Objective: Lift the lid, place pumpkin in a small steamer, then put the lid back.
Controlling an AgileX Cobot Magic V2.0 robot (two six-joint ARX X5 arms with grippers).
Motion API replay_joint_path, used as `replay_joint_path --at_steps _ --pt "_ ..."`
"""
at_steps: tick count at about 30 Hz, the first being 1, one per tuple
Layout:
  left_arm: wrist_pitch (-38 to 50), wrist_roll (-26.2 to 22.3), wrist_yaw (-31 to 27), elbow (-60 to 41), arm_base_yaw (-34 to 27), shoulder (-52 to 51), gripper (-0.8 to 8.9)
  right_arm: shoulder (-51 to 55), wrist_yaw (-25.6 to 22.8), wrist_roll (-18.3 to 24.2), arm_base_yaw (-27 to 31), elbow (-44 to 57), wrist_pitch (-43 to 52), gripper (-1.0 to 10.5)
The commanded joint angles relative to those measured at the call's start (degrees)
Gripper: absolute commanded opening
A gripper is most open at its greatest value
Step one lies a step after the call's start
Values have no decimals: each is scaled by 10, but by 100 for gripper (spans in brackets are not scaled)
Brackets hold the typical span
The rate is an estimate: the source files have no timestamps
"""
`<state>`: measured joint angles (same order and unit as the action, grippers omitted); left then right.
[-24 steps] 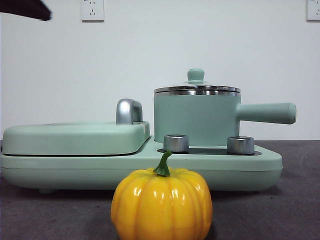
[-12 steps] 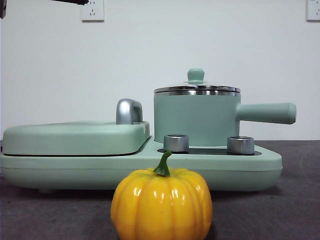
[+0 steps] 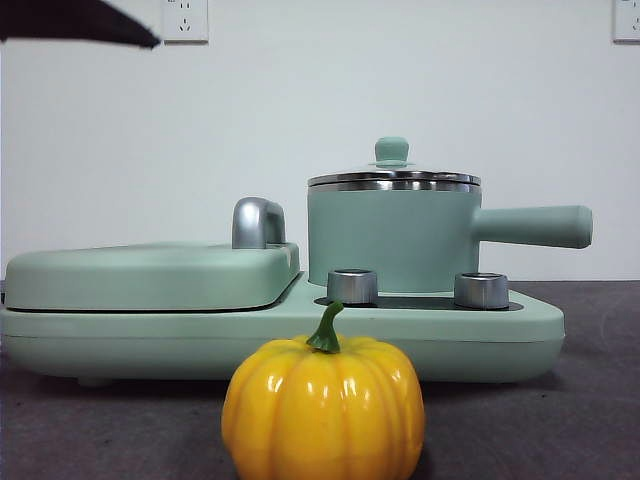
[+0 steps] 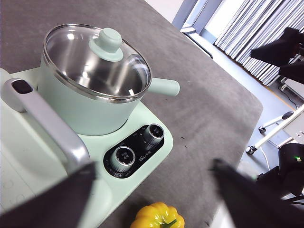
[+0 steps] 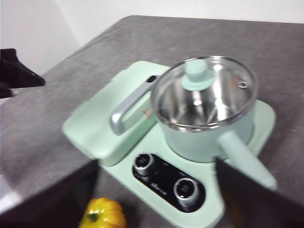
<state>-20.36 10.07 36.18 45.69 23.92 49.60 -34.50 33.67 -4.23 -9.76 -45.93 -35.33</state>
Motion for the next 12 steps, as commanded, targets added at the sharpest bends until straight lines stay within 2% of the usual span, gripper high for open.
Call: replay_joint_path --at_steps 1,7,12 --pt "7 -6 2 9 4 6 587 -3 -14 8 -2 -9 5 550" --pt "23 8 2 12 4 10 589 -2 -17 1 -2 -9 5 550" --pt "-15 6 -2 62 4 63 593 -2 -5 -24 -3 -9 6 550"
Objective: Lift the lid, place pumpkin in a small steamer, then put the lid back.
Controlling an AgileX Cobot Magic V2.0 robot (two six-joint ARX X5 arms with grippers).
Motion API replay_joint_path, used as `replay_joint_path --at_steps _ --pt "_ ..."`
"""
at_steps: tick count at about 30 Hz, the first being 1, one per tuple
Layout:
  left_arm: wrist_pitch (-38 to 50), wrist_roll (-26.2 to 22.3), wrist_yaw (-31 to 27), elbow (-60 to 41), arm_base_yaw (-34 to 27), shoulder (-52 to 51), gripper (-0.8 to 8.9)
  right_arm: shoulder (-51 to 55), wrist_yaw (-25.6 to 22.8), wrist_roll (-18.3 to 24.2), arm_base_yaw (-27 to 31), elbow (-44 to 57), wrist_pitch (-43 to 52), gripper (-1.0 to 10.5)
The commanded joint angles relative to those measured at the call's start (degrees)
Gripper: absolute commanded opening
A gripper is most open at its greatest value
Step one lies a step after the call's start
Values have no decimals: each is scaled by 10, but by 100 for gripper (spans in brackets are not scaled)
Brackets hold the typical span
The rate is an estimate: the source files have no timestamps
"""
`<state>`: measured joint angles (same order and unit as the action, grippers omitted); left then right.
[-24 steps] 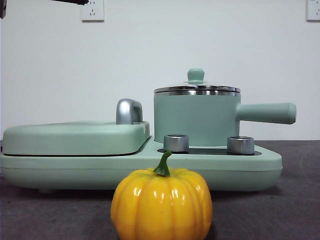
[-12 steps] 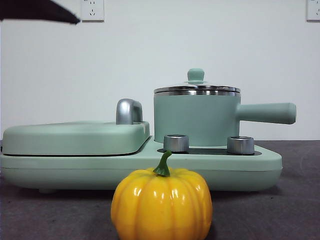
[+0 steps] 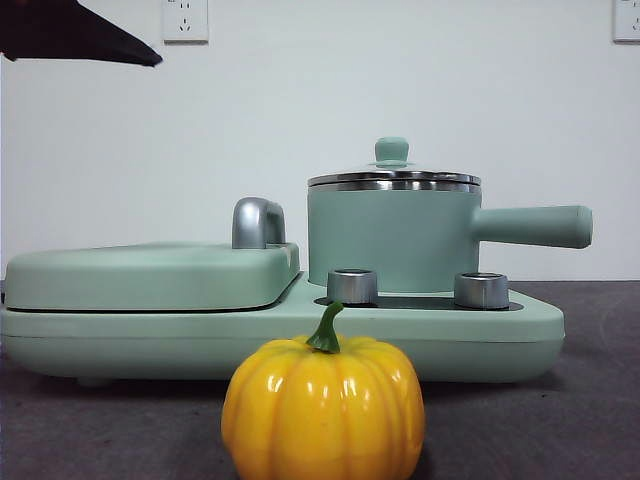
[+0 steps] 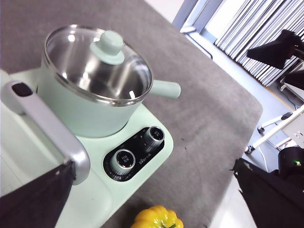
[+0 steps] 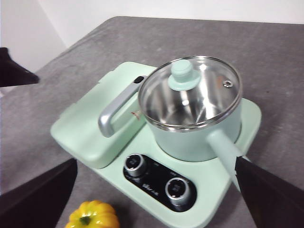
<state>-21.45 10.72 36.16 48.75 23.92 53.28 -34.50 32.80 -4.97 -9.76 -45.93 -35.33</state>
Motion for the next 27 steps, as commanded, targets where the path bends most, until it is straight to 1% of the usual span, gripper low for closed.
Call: replay_joint_path --at_steps 1,5,11,15,19,24,27 --pt "-12 -4 -8 47 5 43 593 -2 4 -21 -2 -9 6 550" --pt "-56 -21 -46 129 12 122 593 -2 4 -23 -2 -9 5 550" --pt "-153 -76 -125 309 35 270 588 -2 4 -34 -2 -9 5 550" --pt "-196 -106 -178 422 57 362 585 -2 4 -34 -2 -9 5 550" --pt "-207 -127 -219 500 82 430 585 -2 3 -34 -2 -9 5 550" --pt "-198 -144 -223 557 109 488 585 -2 3 -34 -2 -9 5 550" --pt "-183 -148 -239 574 126 512 585 -2 3 -34 -2 -9 5 550"
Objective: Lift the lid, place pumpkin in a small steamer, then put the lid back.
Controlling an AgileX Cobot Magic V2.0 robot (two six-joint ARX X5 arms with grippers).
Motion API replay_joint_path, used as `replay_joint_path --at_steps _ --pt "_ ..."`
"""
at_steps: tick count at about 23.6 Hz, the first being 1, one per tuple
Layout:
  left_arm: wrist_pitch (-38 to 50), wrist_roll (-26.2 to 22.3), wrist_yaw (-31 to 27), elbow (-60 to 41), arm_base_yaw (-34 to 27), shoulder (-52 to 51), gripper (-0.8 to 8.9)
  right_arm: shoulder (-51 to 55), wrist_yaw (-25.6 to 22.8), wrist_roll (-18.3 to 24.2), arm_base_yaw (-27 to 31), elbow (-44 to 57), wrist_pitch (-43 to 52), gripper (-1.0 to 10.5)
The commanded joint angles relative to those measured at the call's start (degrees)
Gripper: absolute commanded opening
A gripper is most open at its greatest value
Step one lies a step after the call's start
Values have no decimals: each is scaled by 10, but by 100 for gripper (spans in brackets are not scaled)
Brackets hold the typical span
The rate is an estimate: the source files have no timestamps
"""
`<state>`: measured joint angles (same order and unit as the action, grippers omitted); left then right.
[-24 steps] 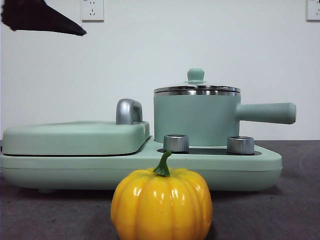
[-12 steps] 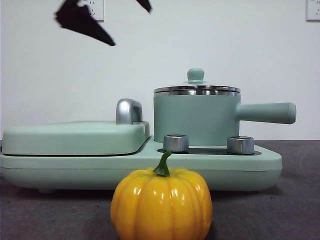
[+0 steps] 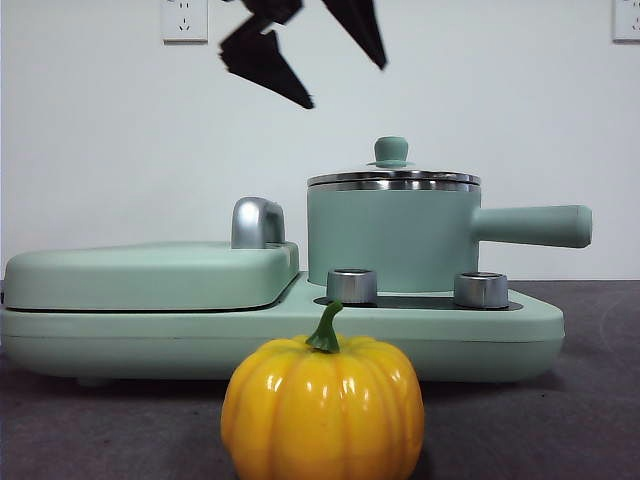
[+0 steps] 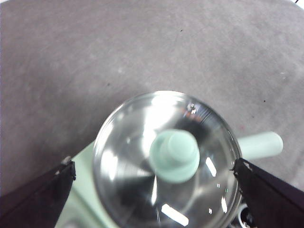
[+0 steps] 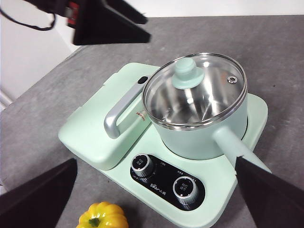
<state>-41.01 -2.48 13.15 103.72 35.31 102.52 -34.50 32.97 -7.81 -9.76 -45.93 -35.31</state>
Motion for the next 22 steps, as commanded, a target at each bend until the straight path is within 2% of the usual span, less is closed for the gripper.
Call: replay_joint_path --at_steps 1,7,10,14,17,21,22 --pt "23 -16 -16 26 21 30 585 -2 1 -6 -2 -9 5 550" --pt "48 -27 -18 26 52 75 584 -2 0 -6 -2 -9 5 549" --pt "46 -24 -18 26 55 83 523 -2 0 -8 -2 -9 5 550" --pt "38 -24 -18 26 57 90 521 -2 0 -8 -2 -9 5 549" --pt "32 -27 -38 26 64 98 448 -2 0 -8 -2 -9 5 549" --pt "34 -29 -44 26 68 99 427 -2 0 -12 -2 -9 5 549" --pt "33 -29 -44 26 68 99 391 -2 0 -12 -2 -9 5 549"
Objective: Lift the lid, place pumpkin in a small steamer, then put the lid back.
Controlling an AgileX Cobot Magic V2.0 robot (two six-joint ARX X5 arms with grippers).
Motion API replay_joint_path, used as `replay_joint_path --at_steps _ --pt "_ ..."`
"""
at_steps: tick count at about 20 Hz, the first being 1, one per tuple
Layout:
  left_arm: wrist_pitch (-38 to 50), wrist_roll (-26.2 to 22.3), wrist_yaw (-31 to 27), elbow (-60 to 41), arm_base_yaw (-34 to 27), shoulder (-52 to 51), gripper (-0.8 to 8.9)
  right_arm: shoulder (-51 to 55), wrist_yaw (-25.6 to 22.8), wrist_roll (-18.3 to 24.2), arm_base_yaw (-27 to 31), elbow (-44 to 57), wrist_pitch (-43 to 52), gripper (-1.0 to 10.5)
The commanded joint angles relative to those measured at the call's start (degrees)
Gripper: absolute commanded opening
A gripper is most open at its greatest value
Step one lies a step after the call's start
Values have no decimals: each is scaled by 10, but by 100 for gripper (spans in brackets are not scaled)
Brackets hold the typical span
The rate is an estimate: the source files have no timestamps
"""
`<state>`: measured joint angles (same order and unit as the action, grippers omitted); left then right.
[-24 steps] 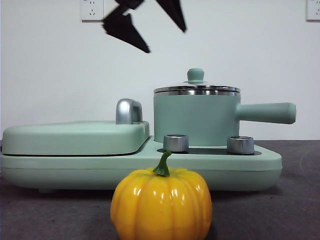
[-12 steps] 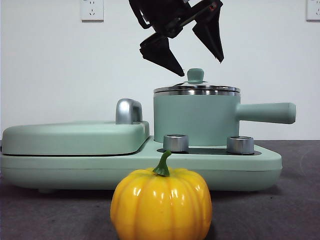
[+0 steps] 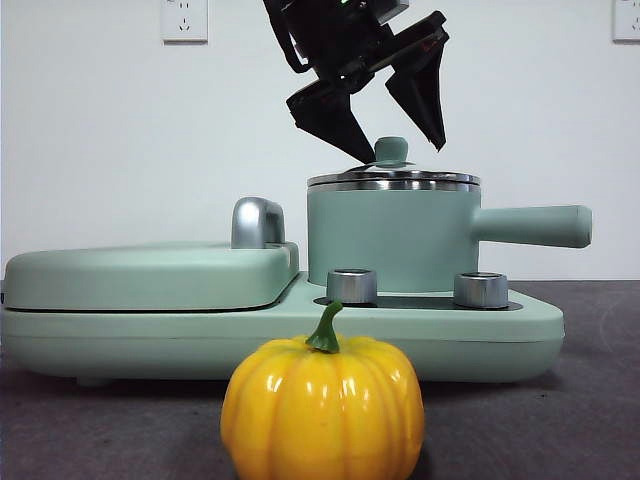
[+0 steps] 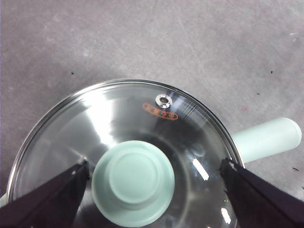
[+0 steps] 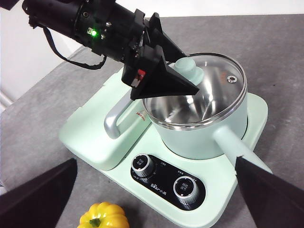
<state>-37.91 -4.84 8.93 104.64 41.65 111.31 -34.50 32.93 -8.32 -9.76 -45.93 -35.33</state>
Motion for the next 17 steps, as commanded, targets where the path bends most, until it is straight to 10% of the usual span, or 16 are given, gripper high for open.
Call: replay_joint_path --at_steps 1,17 --pt "1 -5 -2 17 5 12 337 -2 0 -7 -2 -9 5 550" --pt "2 -3 -4 18 4 13 112 -2 1 -22 -2 -9 5 549"
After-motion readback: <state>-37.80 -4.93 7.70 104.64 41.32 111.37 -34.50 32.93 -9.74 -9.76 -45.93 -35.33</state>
